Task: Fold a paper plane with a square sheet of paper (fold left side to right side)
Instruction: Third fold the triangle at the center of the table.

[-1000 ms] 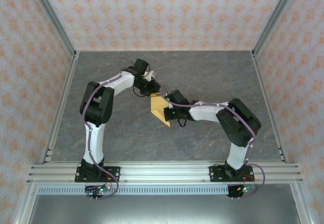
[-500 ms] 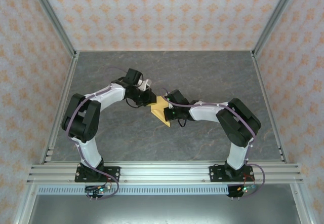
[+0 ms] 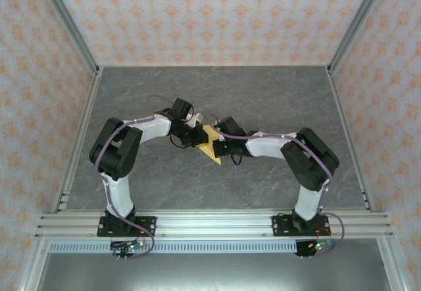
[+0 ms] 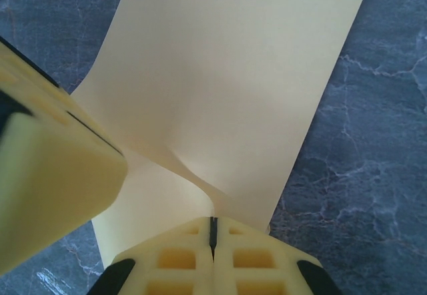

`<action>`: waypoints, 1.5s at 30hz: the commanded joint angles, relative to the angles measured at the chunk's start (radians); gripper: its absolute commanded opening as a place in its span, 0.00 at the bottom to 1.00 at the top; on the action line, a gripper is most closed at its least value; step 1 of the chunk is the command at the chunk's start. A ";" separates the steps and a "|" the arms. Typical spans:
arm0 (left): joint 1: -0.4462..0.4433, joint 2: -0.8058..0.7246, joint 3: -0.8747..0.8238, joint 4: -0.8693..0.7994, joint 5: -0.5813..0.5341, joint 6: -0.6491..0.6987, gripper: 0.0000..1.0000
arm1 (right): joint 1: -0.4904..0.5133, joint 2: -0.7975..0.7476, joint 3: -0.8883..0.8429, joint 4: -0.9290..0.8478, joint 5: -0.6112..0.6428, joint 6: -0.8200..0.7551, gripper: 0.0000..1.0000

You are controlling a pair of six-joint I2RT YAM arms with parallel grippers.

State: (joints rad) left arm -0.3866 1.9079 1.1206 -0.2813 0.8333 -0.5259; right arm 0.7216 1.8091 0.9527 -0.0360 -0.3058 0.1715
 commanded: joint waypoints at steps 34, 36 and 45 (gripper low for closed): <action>-0.010 0.073 -0.067 0.022 -0.078 0.003 0.10 | -0.042 -0.213 0.072 -0.254 -0.263 0.085 0.37; -0.011 0.070 -0.065 0.021 -0.079 0.003 0.10 | -0.042 -0.192 0.075 -0.250 -0.363 0.131 0.33; -0.010 0.063 -0.066 0.023 -0.079 0.003 0.10 | -0.043 -0.074 0.080 -0.230 -0.431 0.204 0.29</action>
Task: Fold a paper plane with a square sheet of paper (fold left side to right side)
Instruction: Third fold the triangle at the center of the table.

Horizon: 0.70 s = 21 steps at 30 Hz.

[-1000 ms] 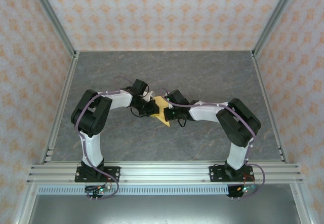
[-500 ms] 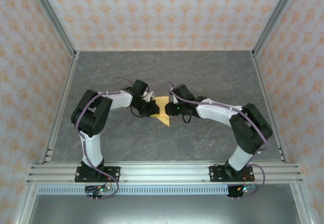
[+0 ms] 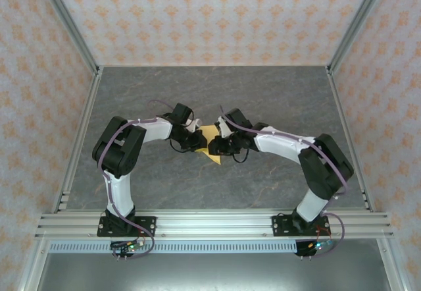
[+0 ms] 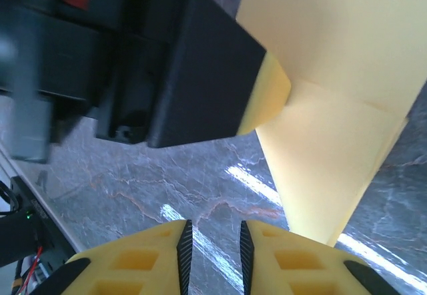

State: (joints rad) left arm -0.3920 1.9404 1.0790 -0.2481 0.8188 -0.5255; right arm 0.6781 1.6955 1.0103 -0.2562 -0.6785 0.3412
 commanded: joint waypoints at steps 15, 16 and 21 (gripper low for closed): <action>-0.005 0.028 -0.025 -0.010 -0.070 0.002 0.10 | 0.000 0.118 0.024 -0.053 -0.021 0.017 0.28; -0.005 0.028 -0.024 -0.011 -0.073 0.002 0.10 | 0.000 0.119 0.022 -0.055 -0.016 0.015 0.28; -0.005 0.029 -0.022 -0.014 -0.075 0.002 0.10 | 0.000 0.131 0.022 -0.065 -0.011 0.011 0.28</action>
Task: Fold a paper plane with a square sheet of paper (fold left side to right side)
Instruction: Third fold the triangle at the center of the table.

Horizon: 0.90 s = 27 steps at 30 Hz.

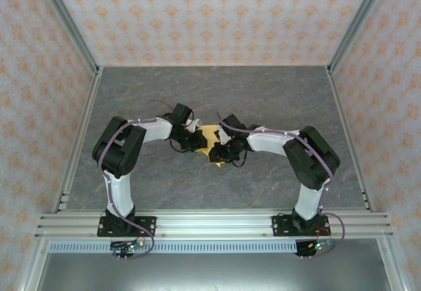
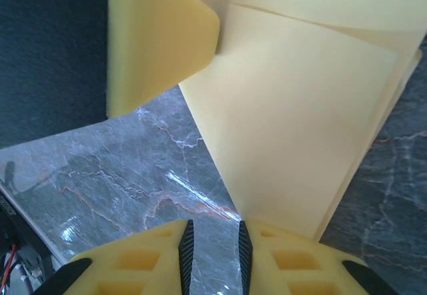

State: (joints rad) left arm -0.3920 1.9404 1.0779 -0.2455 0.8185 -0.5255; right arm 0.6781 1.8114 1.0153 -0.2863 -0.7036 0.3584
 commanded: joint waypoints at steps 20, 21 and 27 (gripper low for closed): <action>-0.003 0.031 -0.003 -0.040 -0.090 0.011 0.10 | 0.000 -0.023 -0.100 -0.115 0.044 -0.003 0.16; -0.004 0.032 -0.003 -0.039 -0.091 0.011 0.10 | 0.001 -0.028 -0.110 -0.119 0.045 -0.003 0.16; -0.004 0.024 -0.001 -0.042 -0.093 0.010 0.10 | 0.000 -0.078 -0.128 -0.163 0.077 -0.012 0.13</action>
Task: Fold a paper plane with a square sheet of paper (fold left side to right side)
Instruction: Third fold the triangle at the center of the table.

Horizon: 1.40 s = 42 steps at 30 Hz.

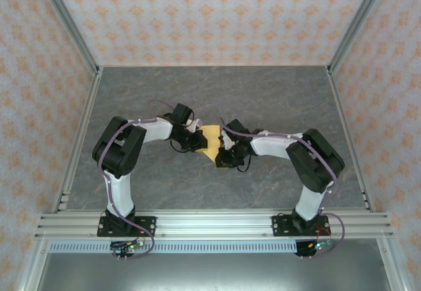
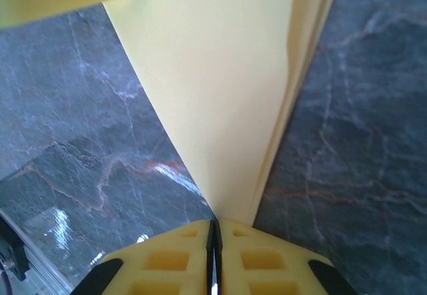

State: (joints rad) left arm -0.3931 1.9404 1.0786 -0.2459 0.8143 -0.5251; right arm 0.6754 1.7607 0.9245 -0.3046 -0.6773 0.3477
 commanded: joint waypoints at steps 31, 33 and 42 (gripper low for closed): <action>-0.004 -0.137 -0.027 -0.023 -0.062 -0.002 0.15 | 0.003 0.121 0.119 -0.207 0.178 0.128 0.00; -0.009 -0.169 -0.050 -0.026 -0.049 -0.004 0.13 | 0.003 0.126 0.117 -0.208 0.188 0.127 0.00; -0.086 -0.163 -0.125 0.098 0.009 -0.086 0.06 | 0.003 0.143 0.120 -0.204 0.189 0.123 0.00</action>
State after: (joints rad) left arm -0.4599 1.7576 0.9737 -0.2100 0.8009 -0.5663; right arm 0.6785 1.8381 1.0645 -0.4198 -0.5980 0.4610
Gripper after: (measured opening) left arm 0.069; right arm 0.062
